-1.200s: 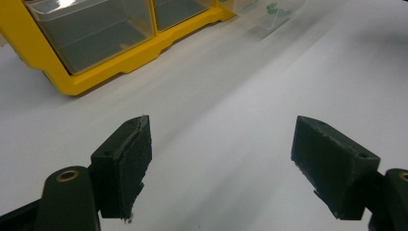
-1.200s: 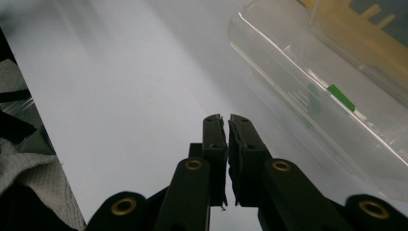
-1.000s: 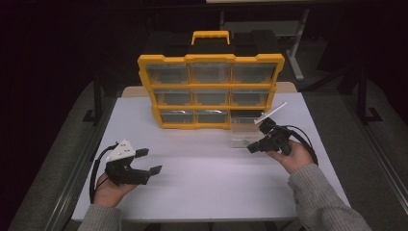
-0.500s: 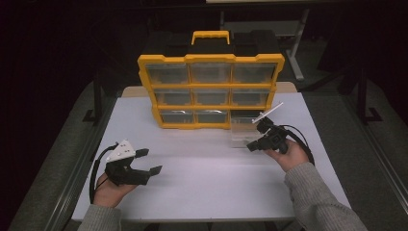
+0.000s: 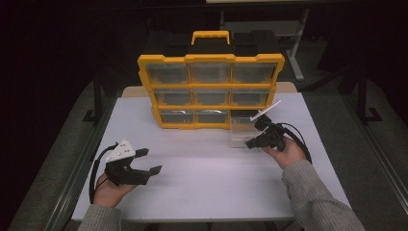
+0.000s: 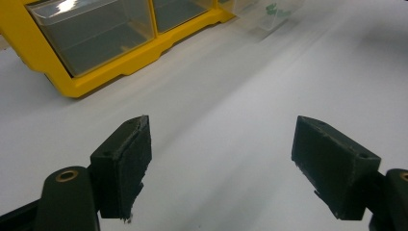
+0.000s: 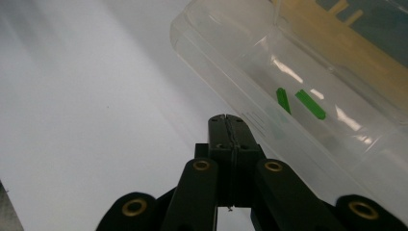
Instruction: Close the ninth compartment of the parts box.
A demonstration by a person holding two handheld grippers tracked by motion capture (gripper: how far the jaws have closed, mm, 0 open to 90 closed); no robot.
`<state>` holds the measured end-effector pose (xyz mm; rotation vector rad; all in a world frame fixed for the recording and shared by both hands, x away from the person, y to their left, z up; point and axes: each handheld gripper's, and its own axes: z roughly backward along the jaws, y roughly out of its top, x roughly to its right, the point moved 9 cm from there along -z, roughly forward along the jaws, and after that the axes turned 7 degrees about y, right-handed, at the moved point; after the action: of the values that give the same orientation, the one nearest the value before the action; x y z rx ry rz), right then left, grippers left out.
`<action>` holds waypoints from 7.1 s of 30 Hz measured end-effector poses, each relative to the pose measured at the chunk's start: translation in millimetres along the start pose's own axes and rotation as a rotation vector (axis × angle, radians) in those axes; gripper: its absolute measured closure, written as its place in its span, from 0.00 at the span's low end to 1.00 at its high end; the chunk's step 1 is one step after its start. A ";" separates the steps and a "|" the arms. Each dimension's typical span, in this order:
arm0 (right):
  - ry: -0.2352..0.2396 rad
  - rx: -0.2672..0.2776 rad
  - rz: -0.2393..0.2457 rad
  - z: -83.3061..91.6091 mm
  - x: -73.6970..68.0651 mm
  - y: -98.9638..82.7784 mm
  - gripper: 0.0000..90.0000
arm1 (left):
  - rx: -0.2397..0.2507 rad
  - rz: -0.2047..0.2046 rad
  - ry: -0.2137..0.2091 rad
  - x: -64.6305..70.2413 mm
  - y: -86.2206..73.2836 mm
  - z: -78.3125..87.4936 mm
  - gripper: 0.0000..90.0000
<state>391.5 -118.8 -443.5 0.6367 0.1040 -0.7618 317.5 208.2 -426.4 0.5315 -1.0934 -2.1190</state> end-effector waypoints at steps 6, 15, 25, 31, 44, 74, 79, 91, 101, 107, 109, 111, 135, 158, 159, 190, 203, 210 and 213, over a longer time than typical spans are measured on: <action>-0.011 -0.004 0.006 -1.2 1.1 2.6 0.99 | 0.001 -0.001 -0.001 0.3 0.2 -0.4 0.24; -0.019 0.001 0.001 -1.4 4.4 8.2 0.99 | -0.001 0.005 0.000 -0.1 -0.3 0.1 0.24; -0.037 -0.006 -0.001 -3.0 9.2 15.6 0.99 | 0.000 -0.001 0.001 -1.0 -0.3 0.7 0.24; -0.044 -0.006 -0.017 -3.7 16.1 16.7 0.99 | 0.001 -0.002 0.001 -1.3 -0.1 0.9 0.24; -0.066 0.013 -0.025 -4.7 26.3 26.7 0.99 | -0.003 0.003 0.000 -0.3 -0.7 0.1 0.24; -0.141 0.058 -0.057 -3.3 44.7 44.1 0.99 | 0.004 -0.001 0.003 -2.2 -0.1 2.1 0.24; -0.153 0.062 -0.055 -1.6 46.6 46.5 0.99 | 0.004 0.005 0.004 -2.2 -0.2 2.1 0.24; -0.186 0.077 -0.052 0.0 51.9 51.3 0.99 | 0.004 0.005 0.004 -2.4 -0.2 2.1 0.24; -0.233 0.093 -0.032 -0.5 58.8 56.2 0.99 | 0.000 0.008 0.006 -4.0 -1.3 1.8 0.24; -0.262 0.103 -0.023 -1.6 61.3 58.5 0.99 | 0.002 0.004 0.007 -5.1 -1.3 2.1 0.24; -0.275 0.107 -0.016 -1.6 62.1 59.1 0.99 | 0.001 0.004 0.007 -4.8 -1.5 2.2 0.24; -0.292 0.107 -0.007 -1.4 64.0 59.7 0.99 | 0.001 0.005 0.007 -4.6 -1.5 2.1 0.24; -0.192 0.144 0.005 -1.0 48.1 50.4 0.75 | -0.008 0.006 0.003 -2.2 -3.5 -1.2 0.24; -0.096 0.191 0.003 -2.2 30.3 32.1 0.46 | -0.024 0.012 0.004 -1.0 -7.6 -6.9 0.23; -0.087 0.193 -0.001 -3.1 29.1 30.8 0.45 | -0.023 0.010 0.005 -1.1 -7.8 -7.3 0.23; -0.061 0.235 0.038 6.6 9.6 2.3 0.30 | -0.026 0.042 0.025 -9.6 -12.8 -9.0 0.22; -0.065 0.259 0.051 10.8 3.5 -12.6 0.25 | -0.029 0.049 0.026 -9.3 -14.0 -8.8 0.22; -0.058 0.260 0.039 12.2 4.5 -22.9 0.22 | -0.028 0.049 0.025 -9.0 -14.6 -9.0 0.22; -0.057 0.269 0.038 12.8 5.1 -26.5 0.22 | -0.032 0.047 0.024 -9.1 -15.3 -9.2 0.22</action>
<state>375.7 -143.7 -448.0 0.8695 -0.0642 -0.7628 323.5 216.2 -443.7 0.5098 -1.0476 -2.0811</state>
